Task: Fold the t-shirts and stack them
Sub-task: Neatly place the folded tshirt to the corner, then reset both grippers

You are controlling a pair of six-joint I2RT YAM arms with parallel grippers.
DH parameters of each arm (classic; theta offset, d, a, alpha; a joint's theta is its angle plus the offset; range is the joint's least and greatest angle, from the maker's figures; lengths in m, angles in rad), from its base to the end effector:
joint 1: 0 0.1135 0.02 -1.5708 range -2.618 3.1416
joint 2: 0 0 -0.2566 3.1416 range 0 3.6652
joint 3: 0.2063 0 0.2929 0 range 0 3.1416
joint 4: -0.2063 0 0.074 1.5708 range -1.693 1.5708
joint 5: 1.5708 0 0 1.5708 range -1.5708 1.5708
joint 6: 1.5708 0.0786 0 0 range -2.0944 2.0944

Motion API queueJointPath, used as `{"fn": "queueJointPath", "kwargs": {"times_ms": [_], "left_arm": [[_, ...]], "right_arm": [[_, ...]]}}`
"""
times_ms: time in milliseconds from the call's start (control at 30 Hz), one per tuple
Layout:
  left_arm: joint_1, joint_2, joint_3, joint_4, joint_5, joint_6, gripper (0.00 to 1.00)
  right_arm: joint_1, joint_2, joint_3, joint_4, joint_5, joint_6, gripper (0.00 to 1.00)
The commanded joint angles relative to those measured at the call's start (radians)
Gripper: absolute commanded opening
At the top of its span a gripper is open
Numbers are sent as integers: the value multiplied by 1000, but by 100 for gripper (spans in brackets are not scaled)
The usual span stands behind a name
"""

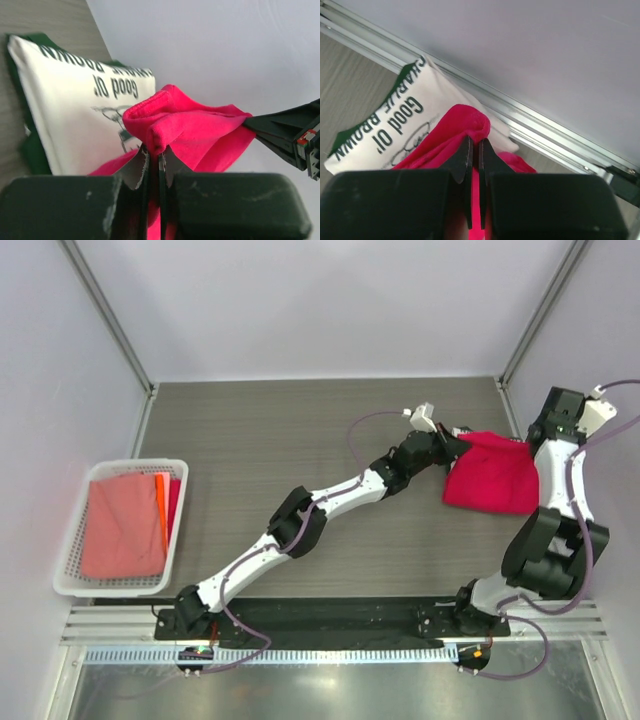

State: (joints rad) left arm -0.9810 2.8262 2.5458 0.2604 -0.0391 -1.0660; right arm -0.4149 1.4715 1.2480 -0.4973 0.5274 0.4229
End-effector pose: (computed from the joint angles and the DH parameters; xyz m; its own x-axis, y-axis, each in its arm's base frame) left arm 0.3966 -0.5871 0.1684 -0.7132 -0.5068 -0.4842 0.3814 0.2990 -0.8747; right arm 0.3447 -0.1950 0.2701 -0.2658 0.5046 -0.8214 0.8811 0.4730 0.0054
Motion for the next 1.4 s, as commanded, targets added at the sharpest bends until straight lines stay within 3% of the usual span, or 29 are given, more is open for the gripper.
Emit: {"fn": "queueJointPath", "kwargs": {"times_ms": [0, 67, 133, 167, 233, 267, 300, 333, 367, 467, 633, 733, 867, 1000, 1233, 1367], "left_arm": [[12, 42, 121, 151, -186, 29, 0], [13, 97, 163, 181, -249, 41, 4], [19, 119, 195, 211, -324, 67, 2], [19, 124, 203, 224, -361, 80, 7], [21, 111, 180, 278, -471, 109, 67], [21, 107, 174, 292, -505, 118, 95], [25, 99, 151, 325, -516, 133, 100], [44, 85, 130, 350, -466, 174, 100], [54, 67, 99, 370, -440, 179, 100], [105, -139, -132, 418, -303, 176, 100], [149, -420, -474, 432, -180, 224, 100], [176, -618, -701, 363, -176, 236, 99], [211, -836, -910, 208, -162, 285, 100], [238, -1040, -1174, 83, -222, 356, 100], [340, -1353, -1426, -150, -237, 343, 100], [341, -1475, -1506, -239, -324, 454, 100]], "right_arm": [[-12, 73, 122, 101, -6, 16, 1], [-12, 150, 168, 106, 0, 25, 1], [-13, 211, 209, 127, 13, 28, 1], [-13, 273, 234, 138, 0, 28, 1], [-15, 354, 319, 143, 0, 33, 1], [-15, 431, 347, 146, -9, 37, 6], [-15, 469, 416, 141, -16, 40, 64], [-15, 499, 447, 125, -18, 51, 92], [-13, 554, 505, 112, -41, 53, 99], [-4, 534, 530, 85, -76, 31, 100], [51, 356, 395, 155, -113, -25, 100], [102, 265, 358, 129, -171, -64, 99], [149, 175, 291, 114, -394, -107, 95], [217, 127, 229, 86, -441, -121, 89], [415, 50, 127, 63, -460, -124, 82], [586, 7, 67, 118, -462, -110, 81]]}}
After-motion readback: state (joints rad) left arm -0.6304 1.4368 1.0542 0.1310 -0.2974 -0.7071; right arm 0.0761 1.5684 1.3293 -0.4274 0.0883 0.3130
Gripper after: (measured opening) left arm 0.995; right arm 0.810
